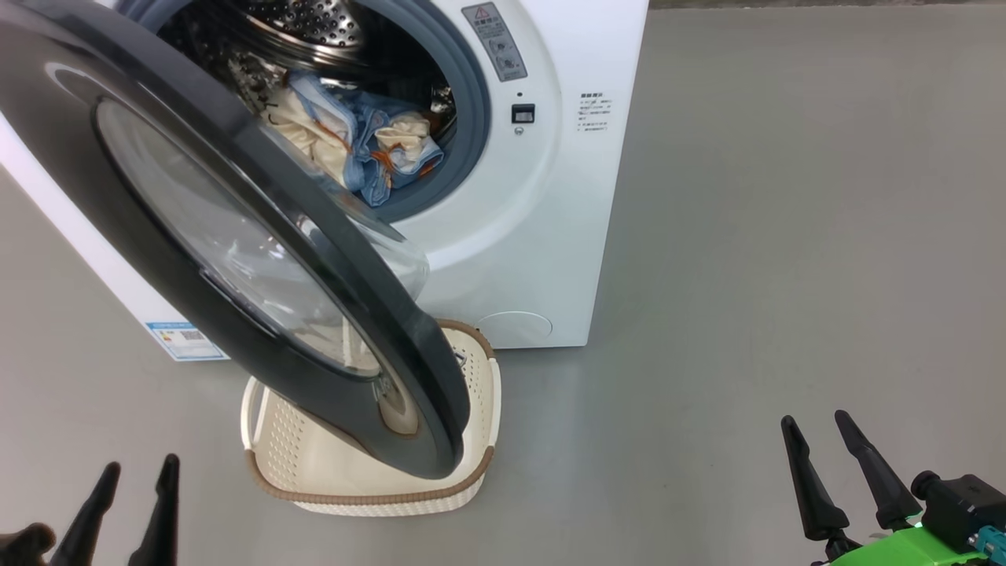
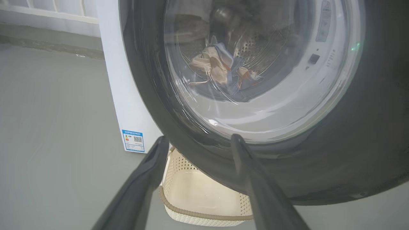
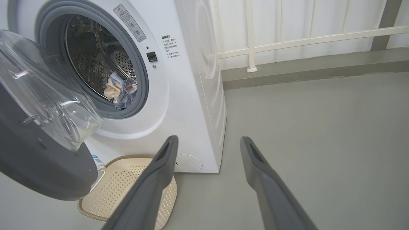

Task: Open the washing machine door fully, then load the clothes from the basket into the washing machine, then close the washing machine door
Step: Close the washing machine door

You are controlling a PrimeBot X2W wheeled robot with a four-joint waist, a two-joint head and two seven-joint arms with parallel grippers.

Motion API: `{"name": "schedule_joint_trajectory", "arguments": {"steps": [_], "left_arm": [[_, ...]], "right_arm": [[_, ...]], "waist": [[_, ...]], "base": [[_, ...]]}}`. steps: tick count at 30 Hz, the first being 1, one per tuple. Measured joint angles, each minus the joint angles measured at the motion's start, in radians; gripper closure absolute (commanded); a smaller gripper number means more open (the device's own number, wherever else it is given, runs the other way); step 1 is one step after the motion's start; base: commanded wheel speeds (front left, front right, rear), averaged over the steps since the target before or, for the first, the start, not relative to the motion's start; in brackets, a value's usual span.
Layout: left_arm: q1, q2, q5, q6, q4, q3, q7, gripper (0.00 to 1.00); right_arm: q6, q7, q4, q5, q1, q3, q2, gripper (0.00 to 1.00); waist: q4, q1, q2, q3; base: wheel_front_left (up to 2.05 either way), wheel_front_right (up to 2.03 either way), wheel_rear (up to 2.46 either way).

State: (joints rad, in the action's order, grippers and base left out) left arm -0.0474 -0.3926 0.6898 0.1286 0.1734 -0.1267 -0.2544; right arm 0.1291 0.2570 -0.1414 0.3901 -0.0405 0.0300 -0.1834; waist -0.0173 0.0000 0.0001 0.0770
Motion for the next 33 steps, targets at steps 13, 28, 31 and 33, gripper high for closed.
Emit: {"name": "schedule_joint_trajectory", "arguments": {"steps": [13, 28, 31, 33], "left_arm": [[-0.036, 0.044, -0.080, 0.001, 0.006, 0.007, -0.001, 0.00], [-0.036, 0.057, -0.105, 0.001, 0.013, 0.010, -0.001, 0.00], [-0.036, 0.058, -0.106, 0.001, 0.014, 0.011, -0.001, 0.00], [-0.036, 0.060, -0.110, 0.001, 0.014, 0.011, -0.001, 0.00]], "right_arm": [[0.000, 0.000, -0.003, 0.000, -0.013, -0.005, 0.002, 0.00], [0.000, 0.000, -0.005, 0.000, -0.024, -0.004, 0.003, 0.00], [0.000, 0.000, -0.005, 0.000, -0.024, -0.004, 0.003, 0.00], [0.000, 0.000, -0.005, 0.000, -0.024, -0.004, 0.004, 0.00]], "waist": [[-0.005, 0.0001, 0.0000, -0.013], [-0.001, 0.0000, 0.0000, -0.017], [0.000, 0.0001, 0.0000, -0.018], [0.002, 0.0000, 0.0000, -0.017]], "base": [[0.00, 0.00, 0.00], [0.00, 0.00, 0.00], [0.00, 0.00, 0.00], [0.00, 0.00, 0.00]]}}
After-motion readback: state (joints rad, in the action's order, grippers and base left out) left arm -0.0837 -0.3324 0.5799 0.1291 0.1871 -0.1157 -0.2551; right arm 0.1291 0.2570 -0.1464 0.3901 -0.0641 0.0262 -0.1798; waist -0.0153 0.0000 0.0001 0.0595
